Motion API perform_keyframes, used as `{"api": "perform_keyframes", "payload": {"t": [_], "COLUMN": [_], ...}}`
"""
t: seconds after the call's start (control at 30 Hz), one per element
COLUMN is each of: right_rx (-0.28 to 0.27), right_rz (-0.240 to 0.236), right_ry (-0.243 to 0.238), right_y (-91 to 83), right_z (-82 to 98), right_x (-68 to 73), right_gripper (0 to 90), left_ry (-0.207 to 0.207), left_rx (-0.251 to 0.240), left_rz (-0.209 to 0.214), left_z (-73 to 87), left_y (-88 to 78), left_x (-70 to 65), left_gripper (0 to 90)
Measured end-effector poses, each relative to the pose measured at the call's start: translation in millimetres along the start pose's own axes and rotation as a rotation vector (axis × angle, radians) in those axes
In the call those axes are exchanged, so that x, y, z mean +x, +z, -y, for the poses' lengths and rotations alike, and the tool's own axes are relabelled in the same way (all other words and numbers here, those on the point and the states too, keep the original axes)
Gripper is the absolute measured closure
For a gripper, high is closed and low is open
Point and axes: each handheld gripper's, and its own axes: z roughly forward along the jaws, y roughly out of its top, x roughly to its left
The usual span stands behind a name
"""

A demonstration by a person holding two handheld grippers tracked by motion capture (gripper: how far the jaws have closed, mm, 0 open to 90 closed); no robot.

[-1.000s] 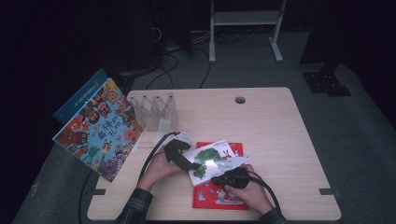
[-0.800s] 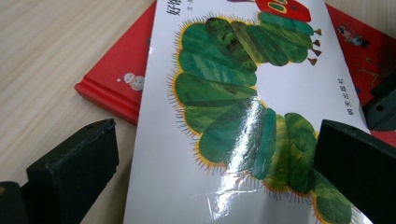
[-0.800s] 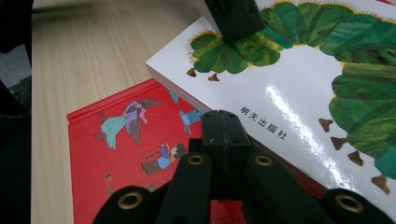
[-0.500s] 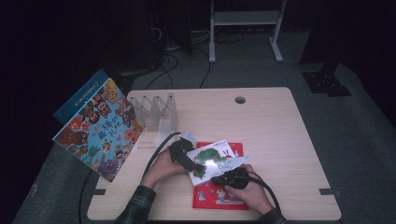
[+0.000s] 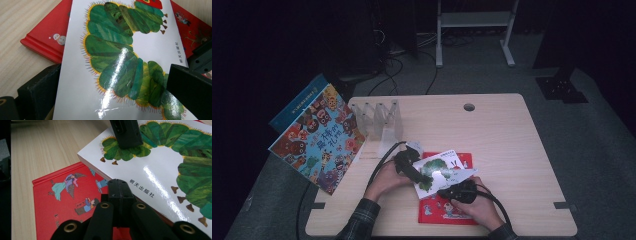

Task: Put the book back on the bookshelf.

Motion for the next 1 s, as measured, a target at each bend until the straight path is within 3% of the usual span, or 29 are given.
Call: {"api": "perform_keyframes", "payload": {"t": [0.27,0.5,0.73,1.0], "right_rx": [-0.001,0.006,0.01,0.01], "right_rz": [-0.004,-0.006,0.004,0.008], "right_ry": [0.001,-0.006,-0.013,-0.02], "right_y": [2.2,5.2,9.1,10.1], "right_z": [-1.8,-5.4,-9.5,-10.6], "right_x": [1.4,2.4,2.5,2.8], "right_gripper": [89.7,89.7,89.7,89.7], "left_ry": [0.041,0.104,0.167,0.182], "left_rx": [-0.076,-0.103,-0.13,-0.143], "left_rz": [0.006,0.012,0.058,0.071], "left_z": [-16.1,-27.4,-32.8,-32.6], "left_y": [-29.6,-50.6,-63.5,-68.4], "left_x": [-12.7,-29.7,-44.9,-50.2], "left_gripper": [2.8,6.2,21.4,31.1]}}
